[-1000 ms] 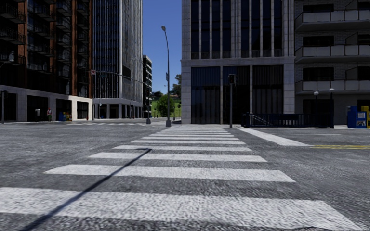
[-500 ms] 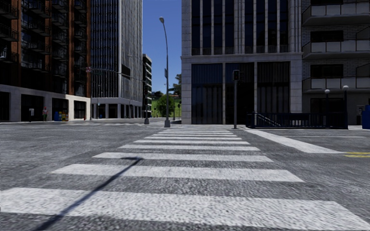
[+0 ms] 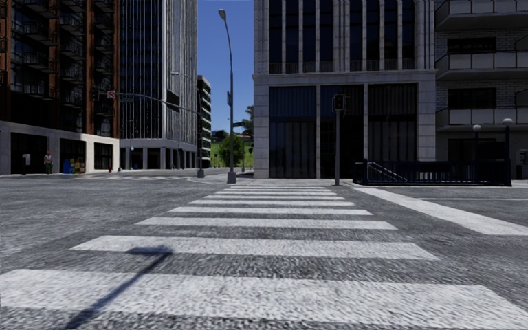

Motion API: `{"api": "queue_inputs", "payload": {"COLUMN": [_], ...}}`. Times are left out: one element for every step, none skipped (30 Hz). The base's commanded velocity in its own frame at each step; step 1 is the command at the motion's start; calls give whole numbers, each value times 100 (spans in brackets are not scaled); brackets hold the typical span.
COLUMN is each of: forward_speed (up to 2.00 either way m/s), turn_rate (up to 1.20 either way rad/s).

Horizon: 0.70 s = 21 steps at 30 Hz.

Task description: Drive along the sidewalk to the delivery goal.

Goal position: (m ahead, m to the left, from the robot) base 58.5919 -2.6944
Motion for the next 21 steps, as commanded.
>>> {"api": "queue_inputs", "payload": {"forward_speed": [200, 200, 200, 200, 200, 200, 200, 200, 200, 200, 200, 200, 200, 200, 200, 200, 200, 200, 200, 200, 200], "turn_rate": [0, 0, 0, 0, 0, 0, 0, 0, 0, 0, 0, 0, 0, 0, 0, 0, 0, 0, 0, 0, 0]}}
